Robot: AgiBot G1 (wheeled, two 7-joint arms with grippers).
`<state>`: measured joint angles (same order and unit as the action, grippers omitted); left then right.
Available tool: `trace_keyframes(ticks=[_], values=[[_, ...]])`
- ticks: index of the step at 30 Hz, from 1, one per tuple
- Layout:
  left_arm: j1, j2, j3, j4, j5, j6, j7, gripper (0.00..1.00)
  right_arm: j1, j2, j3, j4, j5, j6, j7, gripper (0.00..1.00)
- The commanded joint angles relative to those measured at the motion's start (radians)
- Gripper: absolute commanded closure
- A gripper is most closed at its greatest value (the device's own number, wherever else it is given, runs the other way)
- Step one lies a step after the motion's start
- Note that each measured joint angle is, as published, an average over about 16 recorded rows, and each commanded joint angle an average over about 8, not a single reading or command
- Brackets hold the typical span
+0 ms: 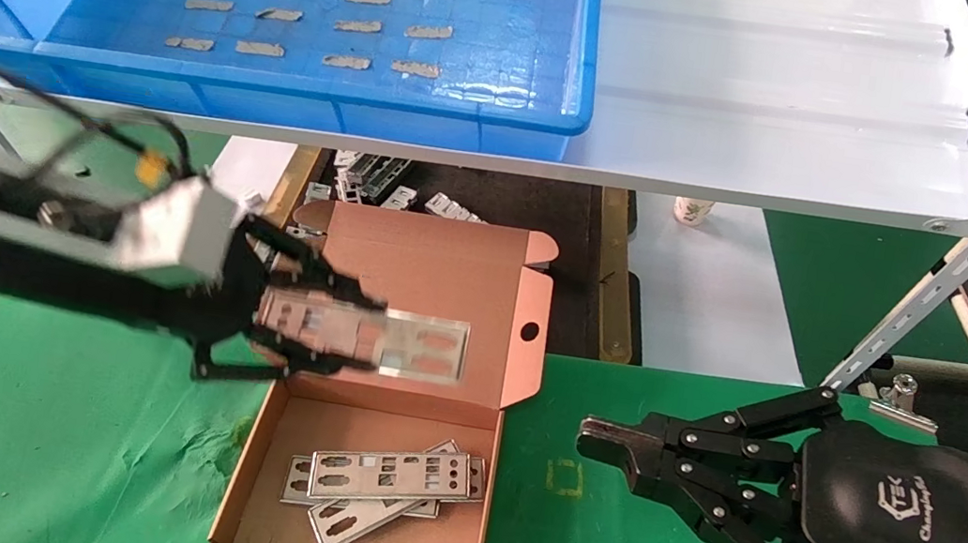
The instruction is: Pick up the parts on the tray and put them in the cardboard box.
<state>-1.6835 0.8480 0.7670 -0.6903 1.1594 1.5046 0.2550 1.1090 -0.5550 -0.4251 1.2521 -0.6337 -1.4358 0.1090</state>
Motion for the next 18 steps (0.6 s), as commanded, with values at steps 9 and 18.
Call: trace_keyframes(ticks=[9, 18], values=[[0.144, 0.061, 0.056, -0.039, 0.087, -0.17, 0.013, 1.0, 0.0, 0.0, 0.0, 0.0, 0.0, 0.0, 0.0, 1.0], [0.205, 0.121, 0.088, -0.012, 0.135, -0.246, 0.025, 0.96, 0.0, 0.0, 0.0, 0.0, 0.0, 0.0, 0.0, 1.0]])
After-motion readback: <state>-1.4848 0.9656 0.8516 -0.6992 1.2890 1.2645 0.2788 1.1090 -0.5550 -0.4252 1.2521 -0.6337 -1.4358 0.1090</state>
